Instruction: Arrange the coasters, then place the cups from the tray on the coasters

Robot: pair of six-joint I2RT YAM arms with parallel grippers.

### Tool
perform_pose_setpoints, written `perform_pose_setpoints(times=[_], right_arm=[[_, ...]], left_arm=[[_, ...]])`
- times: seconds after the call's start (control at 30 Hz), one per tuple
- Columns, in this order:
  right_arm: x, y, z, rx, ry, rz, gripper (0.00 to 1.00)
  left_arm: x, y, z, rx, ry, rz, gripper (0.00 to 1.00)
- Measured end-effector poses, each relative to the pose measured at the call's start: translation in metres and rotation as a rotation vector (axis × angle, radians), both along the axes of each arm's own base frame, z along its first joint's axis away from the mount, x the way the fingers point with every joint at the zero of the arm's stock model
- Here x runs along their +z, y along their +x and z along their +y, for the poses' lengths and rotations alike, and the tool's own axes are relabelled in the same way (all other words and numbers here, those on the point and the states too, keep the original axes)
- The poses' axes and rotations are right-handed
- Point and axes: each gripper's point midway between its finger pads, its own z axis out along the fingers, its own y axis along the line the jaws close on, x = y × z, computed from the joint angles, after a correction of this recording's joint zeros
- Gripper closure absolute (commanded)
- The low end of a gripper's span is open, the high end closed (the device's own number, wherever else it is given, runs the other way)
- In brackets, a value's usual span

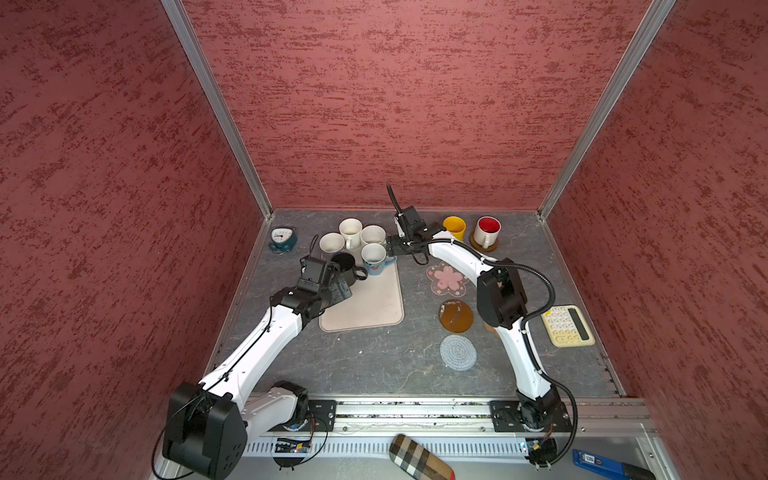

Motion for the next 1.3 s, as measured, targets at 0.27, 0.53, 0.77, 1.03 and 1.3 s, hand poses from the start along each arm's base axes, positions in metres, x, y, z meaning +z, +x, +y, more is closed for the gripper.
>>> perform_pose_setpoints(times=[0.27,0.53,0.77,1.03,1.3], right_arm=[[-0.012,-0.028,-0.016,0.008,-0.027,0.048,0.21],[-0.002,-0.045,-0.012,0.033,0.006,0.037,0.22],[0.001,-0.062,-0.003,0.052,0.042,0.042,0.22],[0.006,-0.079,0.012,0.085,0.081,0.043,0.23],[0.002,-0.094,0.023,0.114,0.106,0.066,0.23]], left_arm=[[0.001,0.0,-0.002,-0.005,-0.001,-0.002,0.02],[0.0,-0.002,-0.009,-0.029,-0.003,-0.001,0.09],[0.0,-0.004,-0.014,-0.046,-0.004,0.0,0.16],[-0.002,-0.005,-0.021,-0.073,0.0,0.009,0.22],[0.002,0.001,-0.034,-0.108,0.009,0.02,0.27]])
